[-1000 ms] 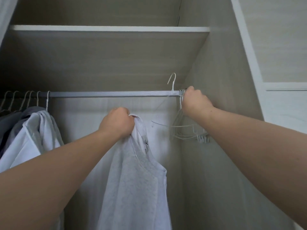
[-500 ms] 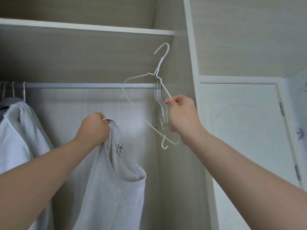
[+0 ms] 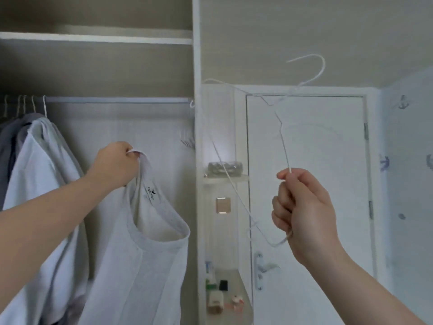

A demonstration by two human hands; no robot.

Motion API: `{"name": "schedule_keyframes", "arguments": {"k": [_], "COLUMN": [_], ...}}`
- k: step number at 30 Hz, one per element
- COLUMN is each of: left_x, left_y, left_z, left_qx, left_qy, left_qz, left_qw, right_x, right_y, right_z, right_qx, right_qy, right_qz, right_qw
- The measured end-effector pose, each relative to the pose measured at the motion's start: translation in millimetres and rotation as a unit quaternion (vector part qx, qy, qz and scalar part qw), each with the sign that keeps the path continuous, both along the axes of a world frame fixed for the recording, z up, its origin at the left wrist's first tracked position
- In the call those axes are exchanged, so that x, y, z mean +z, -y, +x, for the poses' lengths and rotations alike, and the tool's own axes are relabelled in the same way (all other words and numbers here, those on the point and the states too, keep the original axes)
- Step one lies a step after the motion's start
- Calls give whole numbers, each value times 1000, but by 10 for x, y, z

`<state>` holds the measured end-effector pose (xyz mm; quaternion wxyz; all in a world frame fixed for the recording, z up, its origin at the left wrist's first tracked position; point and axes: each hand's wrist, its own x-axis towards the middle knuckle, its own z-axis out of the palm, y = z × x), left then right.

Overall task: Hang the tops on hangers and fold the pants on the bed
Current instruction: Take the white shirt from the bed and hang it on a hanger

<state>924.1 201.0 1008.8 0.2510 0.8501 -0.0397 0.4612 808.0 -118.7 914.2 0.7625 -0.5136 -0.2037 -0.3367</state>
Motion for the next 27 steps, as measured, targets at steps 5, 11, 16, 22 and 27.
{"name": "schedule_keyframes", "arguments": {"k": [5,11,16,22,27], "left_x": [-425,-1043,-1697,-2394,-2804], "left_y": [548,1017,1362,1849,2117], "left_z": [-681,-1201,-1613,-2301,-2759], "left_qx": [4,-25,-54,-134,-201], "left_qy": [-34,-117,-189,-236,-258], "left_qz": [20,23,17,67,87], "left_qw": [999,993,980,960,941], "right_x": [-378,-863,-1457,-2214,-2433], "right_y": [655,1159,1336,1296,1378], "right_z": [-335,-976,-1968,-2747,-3120], "right_qx": [6,46,67,-8,-67], "right_qy": [-129,-168,-153,-178,-212], "right_qz": [-69,-123,-196,-260,-324], "right_qw": [989,977,966,949,919]}}
